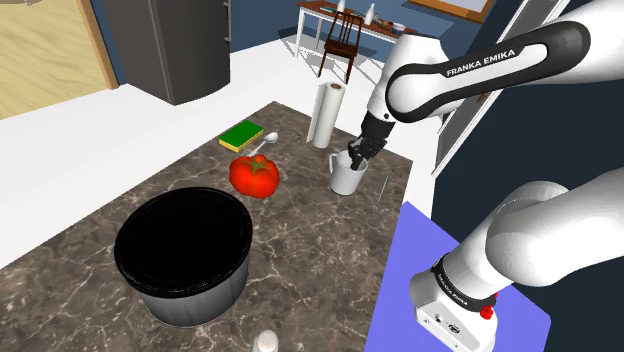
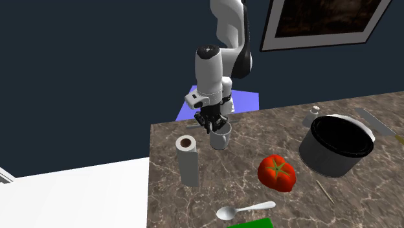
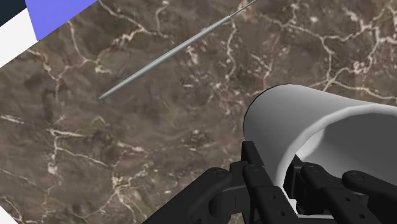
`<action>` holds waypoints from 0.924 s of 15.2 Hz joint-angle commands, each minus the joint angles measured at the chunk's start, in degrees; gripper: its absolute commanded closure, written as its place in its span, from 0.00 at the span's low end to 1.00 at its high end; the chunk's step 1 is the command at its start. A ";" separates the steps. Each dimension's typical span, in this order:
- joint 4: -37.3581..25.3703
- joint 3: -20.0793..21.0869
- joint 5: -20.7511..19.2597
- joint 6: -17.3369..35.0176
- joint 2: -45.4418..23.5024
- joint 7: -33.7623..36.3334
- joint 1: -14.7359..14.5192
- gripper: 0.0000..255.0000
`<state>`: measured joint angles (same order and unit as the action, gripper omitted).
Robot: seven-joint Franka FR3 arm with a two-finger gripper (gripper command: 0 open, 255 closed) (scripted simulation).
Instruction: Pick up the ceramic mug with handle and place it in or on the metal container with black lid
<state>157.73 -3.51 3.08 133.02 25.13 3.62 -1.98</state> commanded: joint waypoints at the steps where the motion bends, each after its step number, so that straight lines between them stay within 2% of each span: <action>1: 0.00 0.00 0.00 0.00 0.00 0.00 0.00 1.00; 7: 0.00 0.00 0.00 0.01 -0.01 0.00 0.00 1.00; 14: -2.99 0.23 -0.41 -6.79 3.83 0.59 0.24 1.00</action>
<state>155.18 -3.38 2.70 127.30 28.33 4.04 -1.73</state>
